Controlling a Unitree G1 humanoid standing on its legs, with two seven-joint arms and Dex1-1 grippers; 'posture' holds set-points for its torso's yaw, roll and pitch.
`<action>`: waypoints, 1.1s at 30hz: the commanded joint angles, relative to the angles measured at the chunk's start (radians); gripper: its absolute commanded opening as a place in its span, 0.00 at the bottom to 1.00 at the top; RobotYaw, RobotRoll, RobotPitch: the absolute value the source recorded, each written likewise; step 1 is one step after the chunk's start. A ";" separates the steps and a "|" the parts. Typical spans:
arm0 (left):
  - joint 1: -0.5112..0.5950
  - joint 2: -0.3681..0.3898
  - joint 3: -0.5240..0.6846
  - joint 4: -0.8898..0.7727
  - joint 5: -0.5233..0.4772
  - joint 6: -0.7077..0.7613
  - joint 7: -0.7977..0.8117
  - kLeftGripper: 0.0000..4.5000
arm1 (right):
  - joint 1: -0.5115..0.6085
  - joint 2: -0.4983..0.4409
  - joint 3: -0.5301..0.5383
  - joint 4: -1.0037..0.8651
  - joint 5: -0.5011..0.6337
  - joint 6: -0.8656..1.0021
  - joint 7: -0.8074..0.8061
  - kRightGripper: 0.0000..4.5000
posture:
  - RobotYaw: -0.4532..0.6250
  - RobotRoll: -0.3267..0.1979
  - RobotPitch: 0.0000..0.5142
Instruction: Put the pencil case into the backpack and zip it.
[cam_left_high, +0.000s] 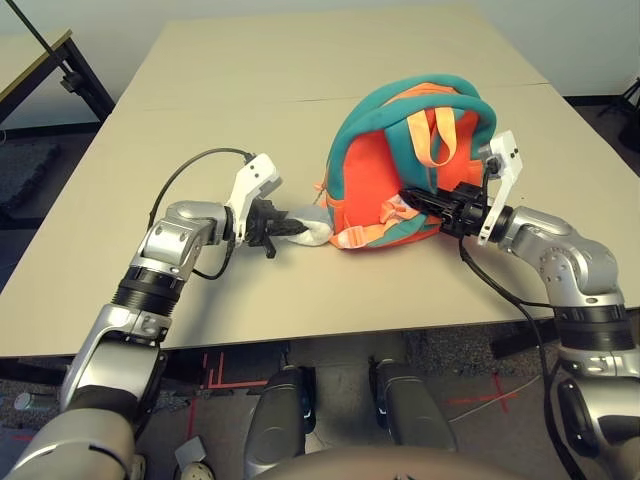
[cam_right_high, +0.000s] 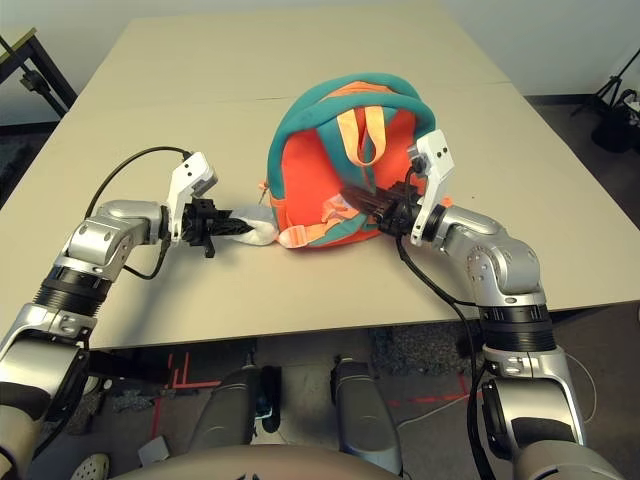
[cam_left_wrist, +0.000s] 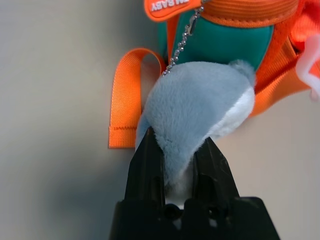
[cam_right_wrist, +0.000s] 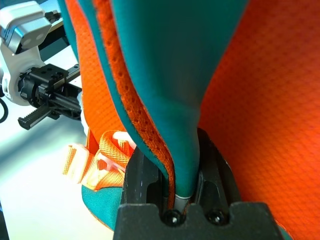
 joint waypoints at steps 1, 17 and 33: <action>0.013 -0.027 0.060 -0.020 -0.051 0.058 0.027 0.31 | 0.006 0.000 0.019 0.019 -0.022 0.009 -0.008 0.11 | 0.31 0.62 0.29; 0.041 -0.089 0.206 -0.172 -0.201 0.221 0.116 1.00 | 0.004 -0.035 -0.016 -0.021 -0.020 0.052 -0.042 0.75 | 0.30 0.62 0.32; 0.070 -0.090 0.190 -0.191 -0.208 0.231 0.128 1.00 | 0.073 -0.281 -0.221 -0.156 0.211 0.325 0.034 0.99 | 0.28 0.62 0.33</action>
